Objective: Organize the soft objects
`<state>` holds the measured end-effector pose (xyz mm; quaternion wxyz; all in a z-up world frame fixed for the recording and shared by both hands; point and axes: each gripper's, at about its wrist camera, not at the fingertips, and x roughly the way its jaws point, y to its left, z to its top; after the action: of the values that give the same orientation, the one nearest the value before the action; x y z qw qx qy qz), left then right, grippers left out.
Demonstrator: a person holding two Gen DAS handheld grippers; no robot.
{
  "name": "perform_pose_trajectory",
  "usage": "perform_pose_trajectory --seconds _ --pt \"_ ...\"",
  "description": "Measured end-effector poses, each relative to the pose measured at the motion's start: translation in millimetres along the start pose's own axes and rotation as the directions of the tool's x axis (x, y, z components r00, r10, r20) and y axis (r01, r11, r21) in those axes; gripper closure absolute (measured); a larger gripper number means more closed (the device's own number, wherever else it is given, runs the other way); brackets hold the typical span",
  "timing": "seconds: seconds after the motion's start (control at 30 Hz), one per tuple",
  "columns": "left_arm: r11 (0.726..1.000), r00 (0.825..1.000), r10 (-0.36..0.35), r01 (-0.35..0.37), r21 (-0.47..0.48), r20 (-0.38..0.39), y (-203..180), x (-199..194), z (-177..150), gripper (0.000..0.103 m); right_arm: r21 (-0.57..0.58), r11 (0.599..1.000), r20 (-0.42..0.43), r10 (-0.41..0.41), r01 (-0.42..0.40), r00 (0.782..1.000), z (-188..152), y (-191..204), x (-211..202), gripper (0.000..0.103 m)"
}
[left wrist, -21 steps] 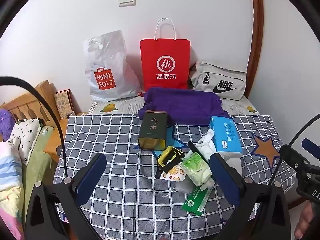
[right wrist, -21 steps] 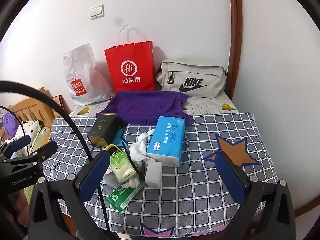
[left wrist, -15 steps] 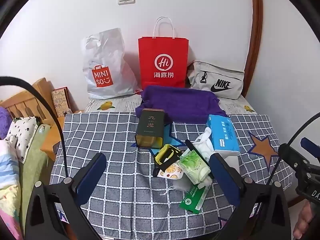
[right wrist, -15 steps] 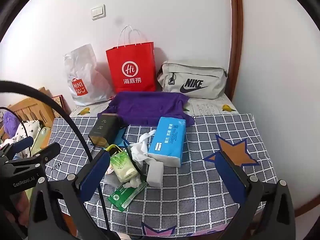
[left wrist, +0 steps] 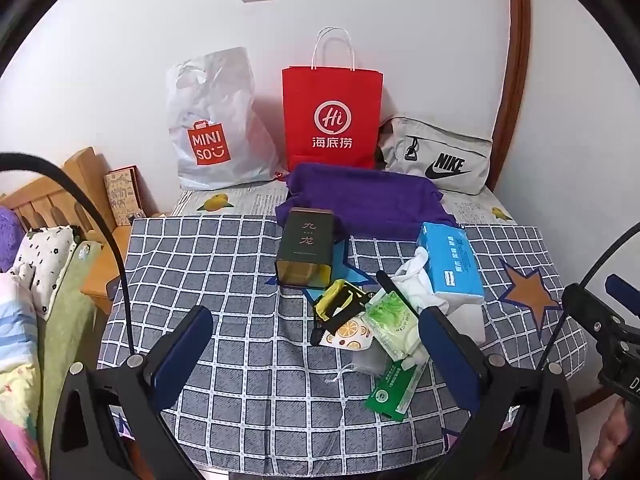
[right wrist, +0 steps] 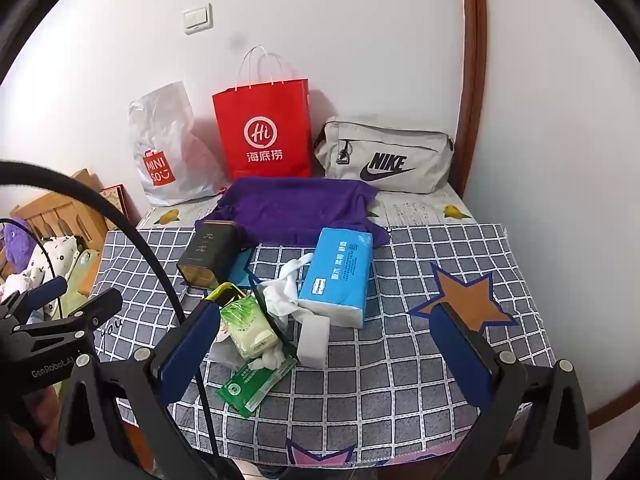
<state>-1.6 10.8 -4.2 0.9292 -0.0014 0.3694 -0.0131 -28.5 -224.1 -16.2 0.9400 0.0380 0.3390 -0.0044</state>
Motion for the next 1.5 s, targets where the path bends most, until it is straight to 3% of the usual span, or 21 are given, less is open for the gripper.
perform_pose_trajectory --seconds 1.5 --pt "1.000 1.000 -0.007 0.007 -0.022 0.001 7.6 -1.0 -5.9 0.000 -0.001 1.000 -0.002 0.013 -0.013 1.000 -2.2 9.3 -6.5 0.000"
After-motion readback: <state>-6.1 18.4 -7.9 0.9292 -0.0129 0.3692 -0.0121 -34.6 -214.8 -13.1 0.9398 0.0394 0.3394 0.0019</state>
